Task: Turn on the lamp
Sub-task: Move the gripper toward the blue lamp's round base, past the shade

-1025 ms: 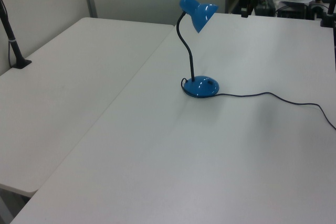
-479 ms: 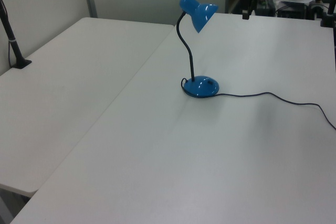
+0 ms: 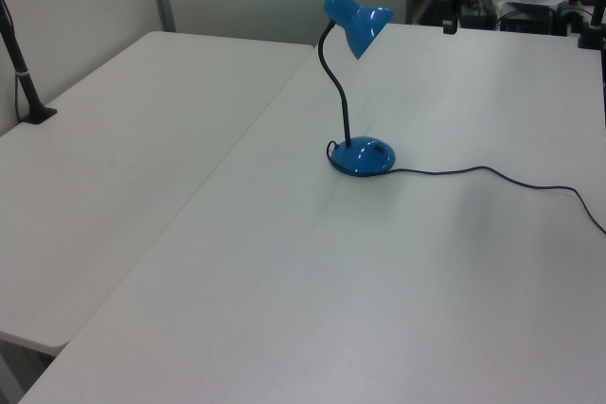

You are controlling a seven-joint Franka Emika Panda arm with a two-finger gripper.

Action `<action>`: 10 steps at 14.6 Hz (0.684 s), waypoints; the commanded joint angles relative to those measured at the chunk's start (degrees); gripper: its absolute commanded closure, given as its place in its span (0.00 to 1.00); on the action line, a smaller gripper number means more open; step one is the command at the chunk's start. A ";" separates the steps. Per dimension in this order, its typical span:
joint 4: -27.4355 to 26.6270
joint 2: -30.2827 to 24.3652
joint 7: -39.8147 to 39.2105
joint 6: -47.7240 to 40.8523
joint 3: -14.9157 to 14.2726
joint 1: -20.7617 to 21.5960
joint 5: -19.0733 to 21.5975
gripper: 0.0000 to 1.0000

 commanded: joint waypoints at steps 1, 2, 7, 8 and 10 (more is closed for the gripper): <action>-3.53 -1.13 -1.18 1.19 0.26 0.25 0.79 0.95; -5.28 -1.57 -1.18 2.68 0.26 0.25 0.79 0.95; -20.75 -3.16 -1.18 21.47 0.26 -0.01 0.79 0.95; -22.42 -2.72 -1.18 24.28 0.26 -0.01 0.79 0.95; -25.85 -1.84 -0.82 30.53 0.18 0.07 0.79 0.95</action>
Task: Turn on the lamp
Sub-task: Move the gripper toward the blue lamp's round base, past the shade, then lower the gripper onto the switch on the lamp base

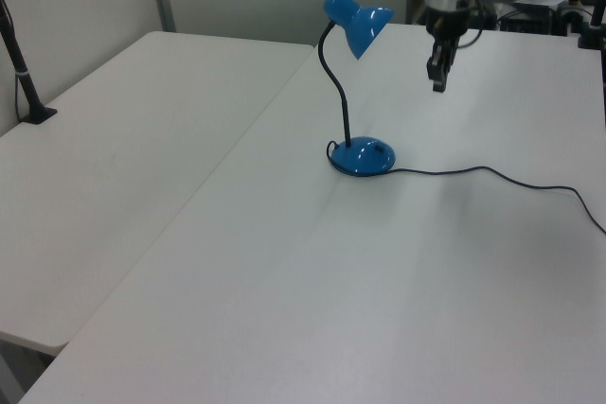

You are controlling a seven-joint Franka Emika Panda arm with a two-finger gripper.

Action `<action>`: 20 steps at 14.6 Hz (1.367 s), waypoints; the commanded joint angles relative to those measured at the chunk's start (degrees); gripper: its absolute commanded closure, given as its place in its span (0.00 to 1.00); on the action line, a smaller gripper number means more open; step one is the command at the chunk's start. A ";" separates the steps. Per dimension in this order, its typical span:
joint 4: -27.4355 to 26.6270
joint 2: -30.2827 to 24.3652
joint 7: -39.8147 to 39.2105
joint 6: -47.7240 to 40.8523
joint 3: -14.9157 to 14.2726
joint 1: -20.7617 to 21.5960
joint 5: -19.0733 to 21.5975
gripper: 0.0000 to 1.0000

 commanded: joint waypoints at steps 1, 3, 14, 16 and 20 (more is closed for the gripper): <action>-7.27 -0.43 -0.74 10.42 -0.15 -0.05 0.78 0.95; -7.54 2.29 -0.31 14.03 -0.15 -0.05 0.78 0.95; -6.05 11.70 -0.13 33.90 -0.15 -0.14 0.69 0.95; -5.87 12.67 -0.13 36.19 -0.15 -0.14 0.69 0.95; -5.26 14.16 -0.13 39.36 -0.07 0.04 0.60 0.95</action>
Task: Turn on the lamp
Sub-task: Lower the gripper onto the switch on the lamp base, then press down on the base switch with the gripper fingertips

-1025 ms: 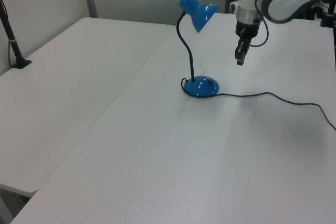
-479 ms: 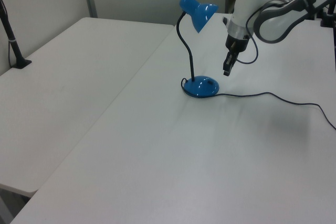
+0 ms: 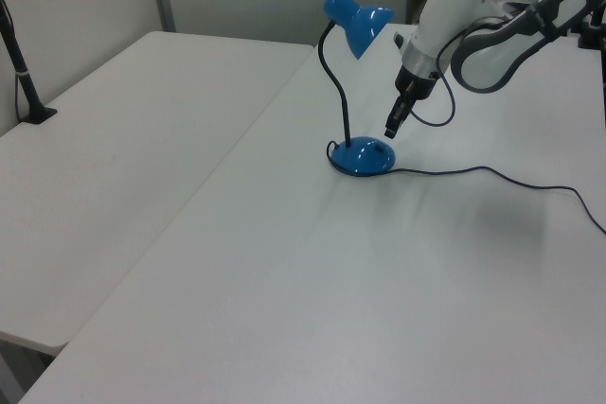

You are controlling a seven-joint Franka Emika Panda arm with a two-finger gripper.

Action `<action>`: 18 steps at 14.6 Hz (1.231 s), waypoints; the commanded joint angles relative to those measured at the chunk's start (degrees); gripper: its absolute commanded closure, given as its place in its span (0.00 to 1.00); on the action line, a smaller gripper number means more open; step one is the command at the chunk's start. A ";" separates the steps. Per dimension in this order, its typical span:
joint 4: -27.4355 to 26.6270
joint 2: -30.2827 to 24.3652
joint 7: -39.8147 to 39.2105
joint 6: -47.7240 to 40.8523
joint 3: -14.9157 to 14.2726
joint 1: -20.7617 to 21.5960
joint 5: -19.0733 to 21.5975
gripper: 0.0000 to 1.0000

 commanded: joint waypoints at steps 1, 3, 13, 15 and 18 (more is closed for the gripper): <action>1.78 2.09 -0.17 2.33 -0.05 0.21 0.60 0.95; 2.31 2.79 -0.17 2.59 0.03 0.21 0.51 0.95; 3.63 4.64 -0.17 3.91 1.44 0.21 -0.01 0.95; 3.63 4.99 -0.26 4.09 1.44 0.21 -0.10 0.95; 3.63 5.52 -0.26 4.26 1.53 0.12 -0.19 0.95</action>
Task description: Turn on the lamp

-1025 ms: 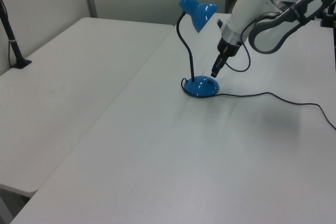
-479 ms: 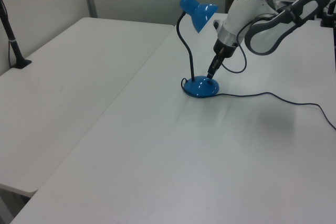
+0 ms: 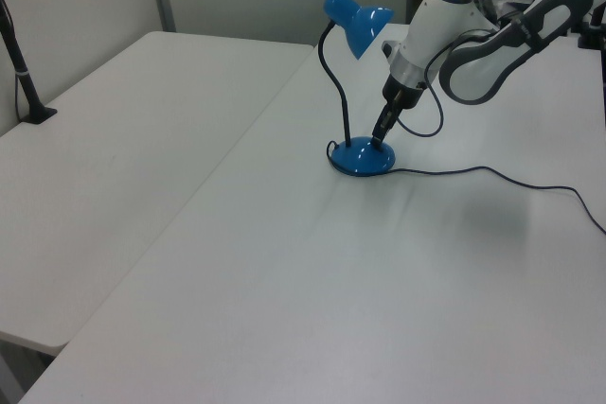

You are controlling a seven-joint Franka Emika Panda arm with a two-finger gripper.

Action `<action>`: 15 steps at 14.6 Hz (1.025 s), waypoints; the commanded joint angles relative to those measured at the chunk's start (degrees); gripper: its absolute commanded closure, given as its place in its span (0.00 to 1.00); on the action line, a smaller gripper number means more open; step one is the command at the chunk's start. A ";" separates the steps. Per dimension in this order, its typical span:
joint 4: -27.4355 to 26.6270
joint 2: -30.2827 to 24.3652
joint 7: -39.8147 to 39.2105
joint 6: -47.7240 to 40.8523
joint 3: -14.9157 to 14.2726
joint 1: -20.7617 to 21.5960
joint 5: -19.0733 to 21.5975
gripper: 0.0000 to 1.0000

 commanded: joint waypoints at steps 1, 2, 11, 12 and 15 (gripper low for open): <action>0.50 1.81 -0.34 1.91 0.25 0.01 -0.25 0.95; 1.20 2.16 -0.34 2.61 0.25 0.01 -0.25 0.95; -0.38 -4.56 -0.17 -10.56 0.25 -0.17 -0.08 0.91; -0.38 -7.21 -0.25 -17.53 0.25 -0.08 -0.08 0.91; -0.47 -11.18 -0.08 -26.54 0.25 0.10 -0.08 0.88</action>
